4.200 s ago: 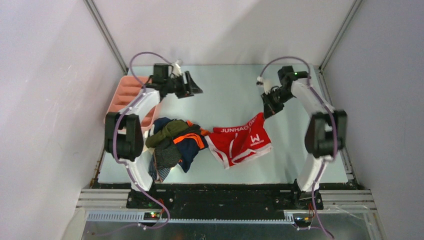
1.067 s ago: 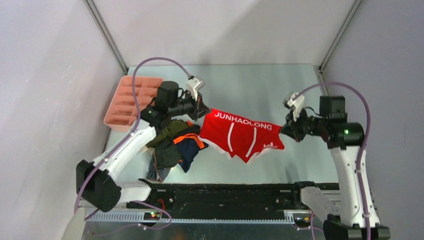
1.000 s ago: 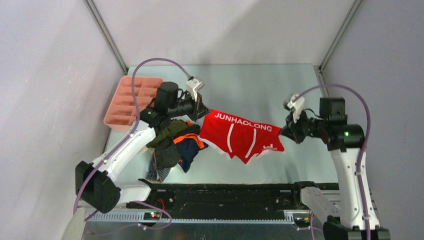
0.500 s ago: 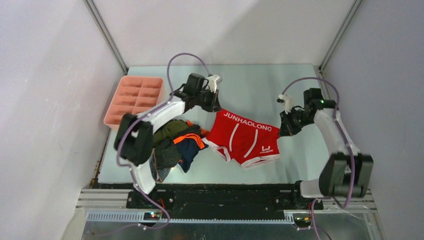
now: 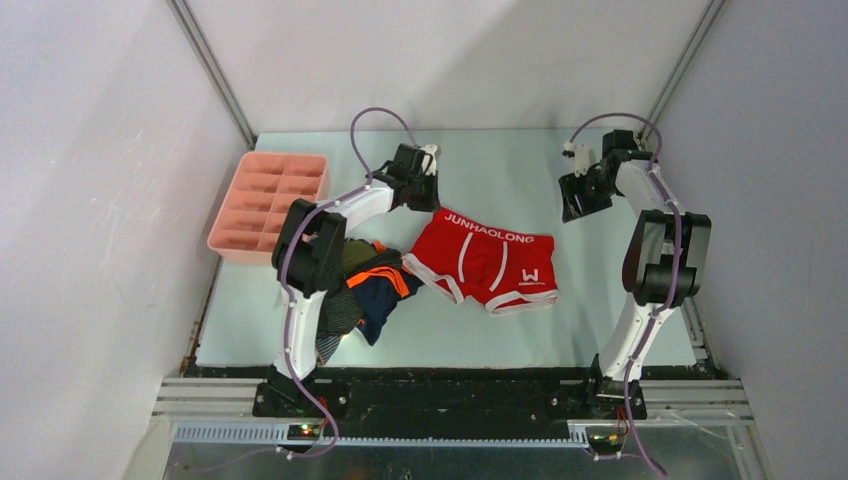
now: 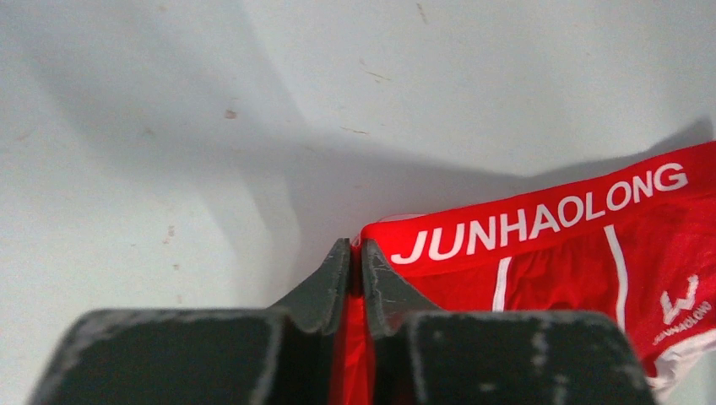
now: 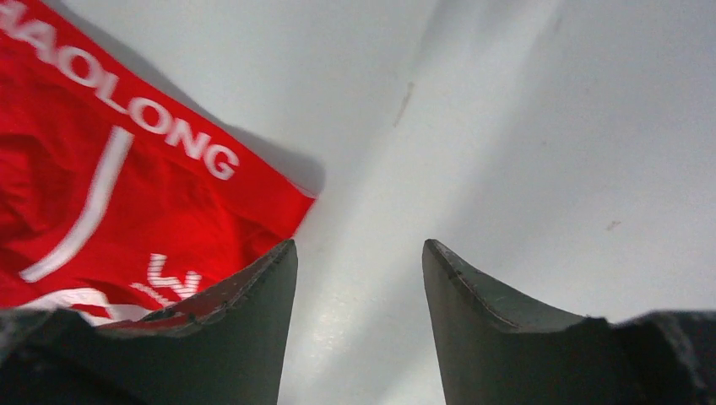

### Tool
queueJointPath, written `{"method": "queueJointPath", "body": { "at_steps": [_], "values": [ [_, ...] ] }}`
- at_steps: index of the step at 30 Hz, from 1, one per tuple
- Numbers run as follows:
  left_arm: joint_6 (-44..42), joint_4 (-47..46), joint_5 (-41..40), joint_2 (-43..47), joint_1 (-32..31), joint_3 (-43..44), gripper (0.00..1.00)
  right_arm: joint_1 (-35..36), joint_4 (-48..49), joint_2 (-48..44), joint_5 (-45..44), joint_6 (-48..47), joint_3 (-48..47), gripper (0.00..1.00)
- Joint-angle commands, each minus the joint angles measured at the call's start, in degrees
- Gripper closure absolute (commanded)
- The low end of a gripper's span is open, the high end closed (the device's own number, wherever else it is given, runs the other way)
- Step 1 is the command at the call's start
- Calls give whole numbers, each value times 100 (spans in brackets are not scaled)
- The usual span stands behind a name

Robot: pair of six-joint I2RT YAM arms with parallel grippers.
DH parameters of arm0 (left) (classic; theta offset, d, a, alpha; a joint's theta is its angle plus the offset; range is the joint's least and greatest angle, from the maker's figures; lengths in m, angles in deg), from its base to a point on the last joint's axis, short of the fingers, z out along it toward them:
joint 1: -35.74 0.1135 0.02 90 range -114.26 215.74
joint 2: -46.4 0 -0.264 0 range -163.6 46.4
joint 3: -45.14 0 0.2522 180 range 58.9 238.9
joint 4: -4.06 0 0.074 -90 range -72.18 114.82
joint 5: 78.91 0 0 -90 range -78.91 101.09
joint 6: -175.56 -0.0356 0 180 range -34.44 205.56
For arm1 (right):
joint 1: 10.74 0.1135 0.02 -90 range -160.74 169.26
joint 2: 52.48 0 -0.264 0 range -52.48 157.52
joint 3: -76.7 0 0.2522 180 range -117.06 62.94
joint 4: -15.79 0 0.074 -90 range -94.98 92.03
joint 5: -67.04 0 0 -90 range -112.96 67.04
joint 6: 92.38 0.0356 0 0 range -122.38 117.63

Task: Roll the underwear
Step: Flatten out the underwear at the center of the board, then fold the underwear at the center of the board.

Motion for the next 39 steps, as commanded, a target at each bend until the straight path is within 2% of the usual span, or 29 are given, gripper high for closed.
{"method": "queueJointPath", "body": {
  "at_steps": [1, 2, 3, 5, 6, 8, 10, 15, 20, 22, 24, 25, 30, 34, 39],
  "values": [
    [521, -202, -532, 39, 94, 322, 75, 324, -396, -557, 331, 963, -139, 42],
    [565, -182, -539, 29, 112, 302, 67, 449, -366, -783, 539, 1115, 295, 46],
    [575, -178, -540, 27, 121, 288, 63, 562, -367, -904, 654, 1391, 521, 49],
    [602, -142, -515, 34, 156, 231, 54, 899, -377, -1195, 834, 1828, 1201, 61],
    [610, -95, -509, 43, 182, 207, 50, 1122, -300, -1376, 721, 2018, 1614, 71],
    [586, -14, -447, 51, 227, 183, 46, 1374, -186, -1570, 581, 2567, 2039, 82],
    [557, 86, -368, 66, 265, 142, 45, 1474, -144, -1652, 572, 2824, 2251, 86],
    [551, 291, -116, 325, 377, -173, 44, 1455, -193, -1549, 345, 2867, 2361, 99],
    [443, 325, 165, 874, 539, -843, 42, 1425, -148, -1304, -87, 2804, 2615, 100],
    [376, 323, 212, 1020, 557, -1040, 42, 1441, -94, -1211, -464, 2777, 2701, 100],
    [333, 321, 180, 1139, 554, -1179, 42, 1470, 13, -1173, -1255, 2756, 2753, 100],
    [314, 324, 168, 1216, 557, -1213, 42, 1436, 67, -1130, -1603, 2732, 2760, 100],
    [283, 321, 88, 1414, 560, -1309, 41, 1177, 98, -837, -1935, 2256, 2812, 100],
    [286, 288, 83, 1527, 560, -1370, 41, 883, 476, -695, -2728, 1886, 2872, 100],
    [371, 167, 196, 1429, 554, -1354, 39, 588, 860, -628, -3193, 1468, 2764, 100]
  ]
}}
